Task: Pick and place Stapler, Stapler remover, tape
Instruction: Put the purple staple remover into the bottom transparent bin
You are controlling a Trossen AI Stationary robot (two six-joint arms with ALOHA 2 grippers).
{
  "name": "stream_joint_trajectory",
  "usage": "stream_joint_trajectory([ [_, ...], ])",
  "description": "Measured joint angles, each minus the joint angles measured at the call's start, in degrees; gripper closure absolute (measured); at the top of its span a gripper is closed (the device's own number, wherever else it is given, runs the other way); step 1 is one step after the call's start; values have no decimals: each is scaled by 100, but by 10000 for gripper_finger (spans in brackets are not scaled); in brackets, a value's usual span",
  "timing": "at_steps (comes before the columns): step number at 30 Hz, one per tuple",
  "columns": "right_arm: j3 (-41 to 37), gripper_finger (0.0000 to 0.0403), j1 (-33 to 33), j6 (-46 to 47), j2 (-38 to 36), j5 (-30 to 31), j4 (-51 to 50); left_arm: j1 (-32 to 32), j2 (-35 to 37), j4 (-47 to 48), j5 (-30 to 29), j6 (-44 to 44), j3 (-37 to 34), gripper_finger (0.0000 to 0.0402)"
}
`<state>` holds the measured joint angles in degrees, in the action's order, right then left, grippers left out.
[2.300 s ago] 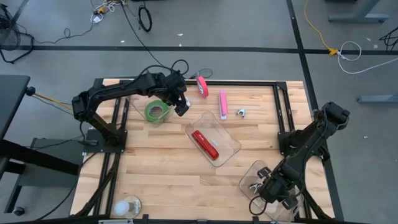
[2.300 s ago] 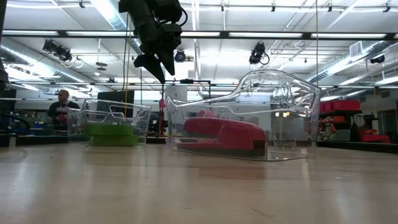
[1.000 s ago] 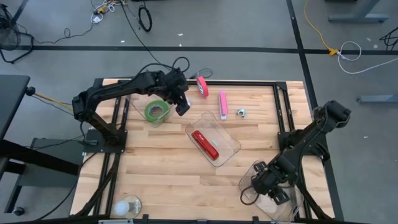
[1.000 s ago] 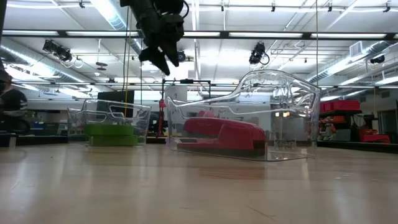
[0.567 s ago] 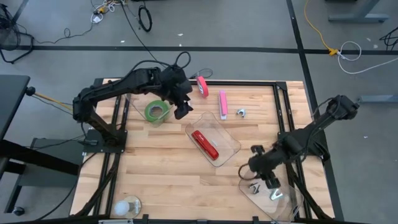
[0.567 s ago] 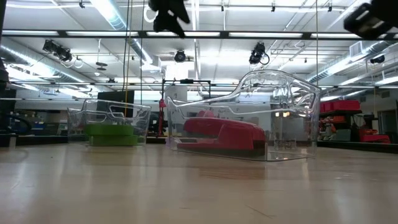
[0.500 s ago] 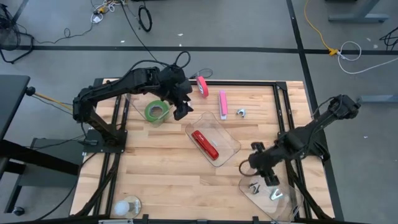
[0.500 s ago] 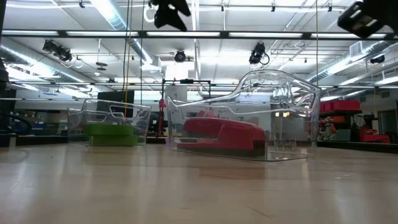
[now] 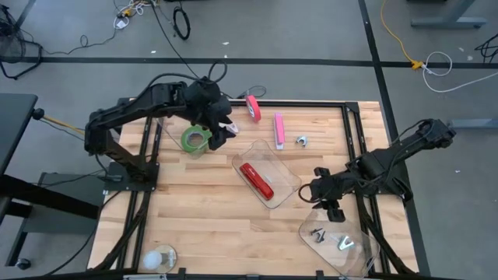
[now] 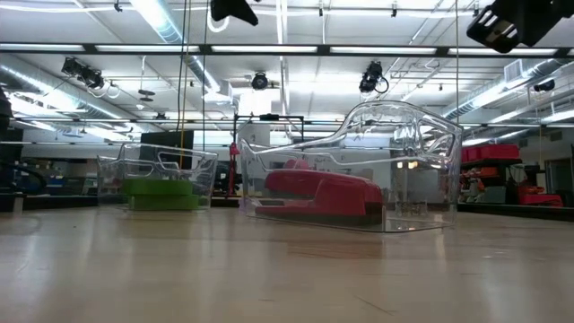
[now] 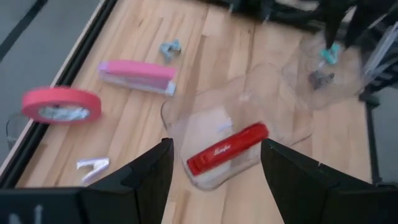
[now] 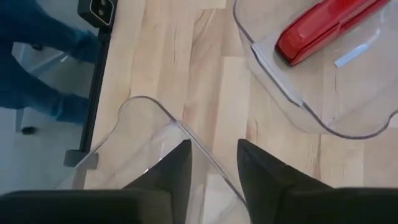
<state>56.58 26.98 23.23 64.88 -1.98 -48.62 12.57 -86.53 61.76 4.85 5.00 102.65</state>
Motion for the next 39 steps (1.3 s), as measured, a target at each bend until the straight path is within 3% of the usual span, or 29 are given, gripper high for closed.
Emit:
stream_joint_trajectory([
  [11, 0, 285, -293, -266, 11, 321, 360, -450, 131, -125, -75, -53, 2, 159],
  [24, 0, 285, -658, -319, 11, 302, 408, -646, -150, -704, -375, -48, -27, 159],
  [31, 0, 285, -682, -319, 11, 302, 413, -796, -127, -2209, -416, 395, -1210, 159],
  [39, 0, 284, -682, -225, 11, 304, 410, -1018, 48, -2277, -548, 589, -1843, 159],
])
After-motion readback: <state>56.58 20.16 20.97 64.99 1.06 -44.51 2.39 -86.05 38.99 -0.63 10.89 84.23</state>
